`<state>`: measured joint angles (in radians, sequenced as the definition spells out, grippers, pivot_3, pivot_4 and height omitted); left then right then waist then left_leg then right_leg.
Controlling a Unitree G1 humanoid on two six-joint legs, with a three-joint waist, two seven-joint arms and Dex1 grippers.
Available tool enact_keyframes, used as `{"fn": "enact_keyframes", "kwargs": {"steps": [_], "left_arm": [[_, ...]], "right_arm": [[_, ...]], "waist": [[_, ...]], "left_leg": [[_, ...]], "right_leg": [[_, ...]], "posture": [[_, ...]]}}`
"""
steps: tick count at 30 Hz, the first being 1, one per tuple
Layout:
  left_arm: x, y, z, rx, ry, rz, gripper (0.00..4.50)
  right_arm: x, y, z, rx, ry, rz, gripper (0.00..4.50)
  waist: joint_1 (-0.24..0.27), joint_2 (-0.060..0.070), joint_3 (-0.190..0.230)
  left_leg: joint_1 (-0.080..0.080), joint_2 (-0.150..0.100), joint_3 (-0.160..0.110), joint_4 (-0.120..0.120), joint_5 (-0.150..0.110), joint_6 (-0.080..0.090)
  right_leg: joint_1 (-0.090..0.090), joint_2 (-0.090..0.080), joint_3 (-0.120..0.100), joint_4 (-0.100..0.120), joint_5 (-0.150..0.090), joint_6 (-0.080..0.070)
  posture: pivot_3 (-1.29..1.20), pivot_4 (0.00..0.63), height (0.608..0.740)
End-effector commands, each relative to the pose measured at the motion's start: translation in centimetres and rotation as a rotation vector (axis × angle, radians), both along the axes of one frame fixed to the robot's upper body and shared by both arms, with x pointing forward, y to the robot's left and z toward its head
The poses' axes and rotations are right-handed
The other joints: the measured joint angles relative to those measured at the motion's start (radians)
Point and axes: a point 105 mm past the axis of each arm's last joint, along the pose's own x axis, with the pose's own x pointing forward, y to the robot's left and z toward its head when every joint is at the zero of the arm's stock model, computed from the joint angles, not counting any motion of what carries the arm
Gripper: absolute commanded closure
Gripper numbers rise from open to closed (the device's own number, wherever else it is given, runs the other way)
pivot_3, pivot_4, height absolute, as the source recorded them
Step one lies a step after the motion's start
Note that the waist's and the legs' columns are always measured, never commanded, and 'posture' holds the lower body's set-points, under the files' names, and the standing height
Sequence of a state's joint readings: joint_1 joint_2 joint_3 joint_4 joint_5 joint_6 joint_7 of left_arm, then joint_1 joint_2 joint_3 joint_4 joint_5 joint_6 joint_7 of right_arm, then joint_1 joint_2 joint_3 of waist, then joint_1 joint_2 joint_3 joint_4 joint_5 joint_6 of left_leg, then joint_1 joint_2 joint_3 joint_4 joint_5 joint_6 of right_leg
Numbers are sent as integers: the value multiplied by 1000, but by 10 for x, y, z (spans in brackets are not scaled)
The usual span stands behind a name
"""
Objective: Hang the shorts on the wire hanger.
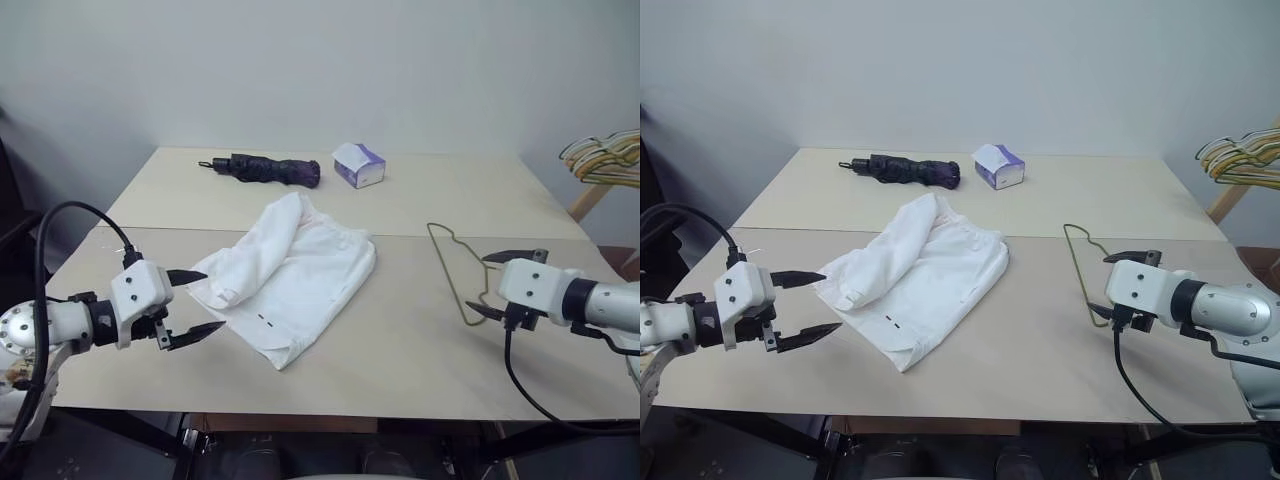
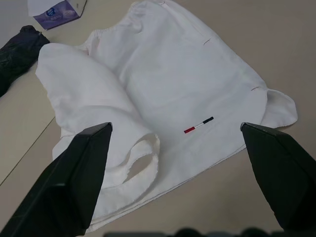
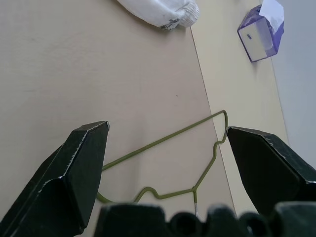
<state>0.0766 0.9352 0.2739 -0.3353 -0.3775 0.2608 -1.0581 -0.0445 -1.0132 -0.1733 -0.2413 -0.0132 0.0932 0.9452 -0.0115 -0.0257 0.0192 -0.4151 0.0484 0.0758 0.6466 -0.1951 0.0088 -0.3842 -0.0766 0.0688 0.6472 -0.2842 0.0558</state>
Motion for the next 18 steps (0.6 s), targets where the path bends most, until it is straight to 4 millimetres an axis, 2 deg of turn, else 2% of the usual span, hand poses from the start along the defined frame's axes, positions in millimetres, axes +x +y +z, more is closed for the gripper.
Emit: {"fn": "enact_keyframes", "kwargs": {"steps": [1,8,18], "left_arm": [[3,1,16,-4,-66,12,0],[5,-1,21,-24,-85,24,0],[-3,-4,10,-37,-10,8,0]], "right_arm": [[4,1,14,-19,-56,15,49],[4,2,13,-19,-57,15,49],[11,0,12,-24,-78,3,49]], "waist": [[0,0,0],[0,0,0],[-1,0,0]], "left_leg": [[0,0,0,0,0,0],[0,0,0,0,0,0],[0,0,0,0,0,0]], "right_leg": [[0,0,0,0,0,0],[0,0,0,0,0,0],[0,0,0,0,0,0]], "posture": [[46,0,740],[47,0,740],[34,0,740]]}}
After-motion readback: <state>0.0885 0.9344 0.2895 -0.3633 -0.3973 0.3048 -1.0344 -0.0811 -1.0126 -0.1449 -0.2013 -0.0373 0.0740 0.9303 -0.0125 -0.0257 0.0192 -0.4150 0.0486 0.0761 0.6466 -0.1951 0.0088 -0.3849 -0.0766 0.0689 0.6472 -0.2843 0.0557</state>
